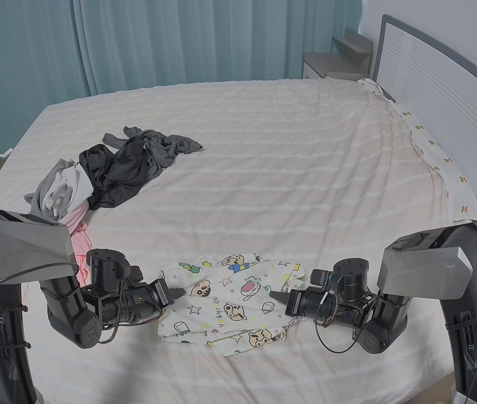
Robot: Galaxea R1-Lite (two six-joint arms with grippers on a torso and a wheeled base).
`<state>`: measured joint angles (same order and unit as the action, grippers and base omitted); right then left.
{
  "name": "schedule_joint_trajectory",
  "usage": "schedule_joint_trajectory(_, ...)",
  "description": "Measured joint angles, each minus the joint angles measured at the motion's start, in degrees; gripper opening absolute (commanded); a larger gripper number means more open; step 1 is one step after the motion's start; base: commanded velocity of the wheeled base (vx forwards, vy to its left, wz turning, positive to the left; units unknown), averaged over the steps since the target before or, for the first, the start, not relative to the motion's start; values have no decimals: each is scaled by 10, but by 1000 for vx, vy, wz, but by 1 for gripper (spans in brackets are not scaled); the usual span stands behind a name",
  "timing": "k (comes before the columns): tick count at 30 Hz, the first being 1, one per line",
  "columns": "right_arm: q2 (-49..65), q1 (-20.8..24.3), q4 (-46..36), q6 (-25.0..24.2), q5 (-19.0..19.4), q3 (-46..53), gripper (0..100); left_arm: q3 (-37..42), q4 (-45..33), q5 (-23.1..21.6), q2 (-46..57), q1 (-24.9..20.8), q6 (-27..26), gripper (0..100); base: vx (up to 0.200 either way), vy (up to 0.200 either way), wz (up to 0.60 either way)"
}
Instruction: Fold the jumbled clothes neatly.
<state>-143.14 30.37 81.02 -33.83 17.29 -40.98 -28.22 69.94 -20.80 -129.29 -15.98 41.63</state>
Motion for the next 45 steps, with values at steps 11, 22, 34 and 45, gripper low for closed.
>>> schedule_joint_trajectory(11,-2,0,0,0,0,0,0,12,1,9,0,-1,-1,0,0,145,0)
schedule_joint_trajectory(22,-2,1,0,0,0,0,0,20,2,9,-3,-2,-2,0,-145,0,0)
schedule_joint_trajectory(34,-2,1,0,0,0,0,0,11,1,17,-6,1,-1,0,-67,0,0)
schedule_joint_trajectory(45,-3,1,0,0,0,-1,0,-9,2,23,-24,30,1,0,0,127,0)
